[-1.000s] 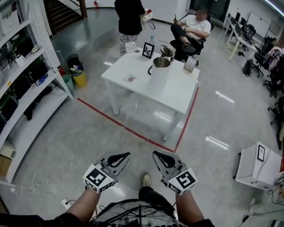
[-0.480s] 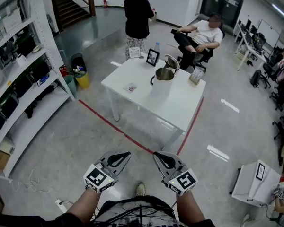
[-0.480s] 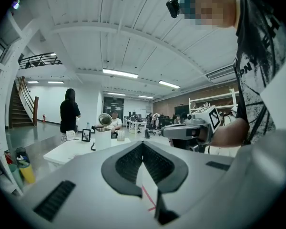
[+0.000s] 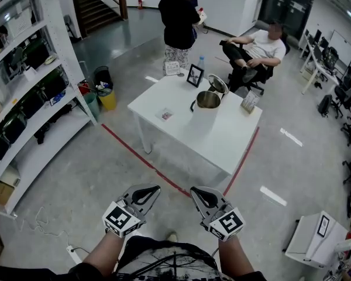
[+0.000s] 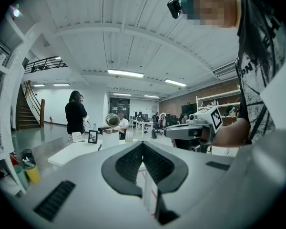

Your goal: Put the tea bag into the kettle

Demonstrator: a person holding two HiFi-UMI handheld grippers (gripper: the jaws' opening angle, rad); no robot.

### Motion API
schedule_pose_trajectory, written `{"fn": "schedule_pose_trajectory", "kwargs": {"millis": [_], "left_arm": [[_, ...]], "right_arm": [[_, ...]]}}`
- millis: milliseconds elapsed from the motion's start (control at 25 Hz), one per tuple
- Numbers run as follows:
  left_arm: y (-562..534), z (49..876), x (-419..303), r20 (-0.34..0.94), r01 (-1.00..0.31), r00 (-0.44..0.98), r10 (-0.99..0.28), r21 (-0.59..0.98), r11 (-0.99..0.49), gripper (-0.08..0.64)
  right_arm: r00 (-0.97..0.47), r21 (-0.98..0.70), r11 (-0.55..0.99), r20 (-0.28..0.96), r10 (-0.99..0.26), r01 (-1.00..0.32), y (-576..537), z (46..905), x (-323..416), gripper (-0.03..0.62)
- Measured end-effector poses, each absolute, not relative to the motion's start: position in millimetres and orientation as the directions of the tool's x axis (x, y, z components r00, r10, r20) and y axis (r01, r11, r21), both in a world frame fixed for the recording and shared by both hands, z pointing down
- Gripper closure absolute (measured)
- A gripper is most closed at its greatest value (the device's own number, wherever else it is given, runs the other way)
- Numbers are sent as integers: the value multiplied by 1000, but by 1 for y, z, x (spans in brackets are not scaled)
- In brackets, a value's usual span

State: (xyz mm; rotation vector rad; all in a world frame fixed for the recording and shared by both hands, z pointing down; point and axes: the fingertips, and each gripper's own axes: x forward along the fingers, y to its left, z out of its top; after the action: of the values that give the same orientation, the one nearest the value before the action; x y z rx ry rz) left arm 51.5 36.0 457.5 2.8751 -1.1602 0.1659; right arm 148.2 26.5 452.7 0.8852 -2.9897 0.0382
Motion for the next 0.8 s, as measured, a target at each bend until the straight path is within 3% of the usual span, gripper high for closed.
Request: {"fn": "schedule_pose_trajectory", "kwargs": {"millis": [800], "left_arm": [[-69, 456, 17, 73, -696, 716, -694, 13, -718, 552]], "right_arm": [[-835, 11, 836, 43, -549, -549, -72, 455, 117, 581]]}}
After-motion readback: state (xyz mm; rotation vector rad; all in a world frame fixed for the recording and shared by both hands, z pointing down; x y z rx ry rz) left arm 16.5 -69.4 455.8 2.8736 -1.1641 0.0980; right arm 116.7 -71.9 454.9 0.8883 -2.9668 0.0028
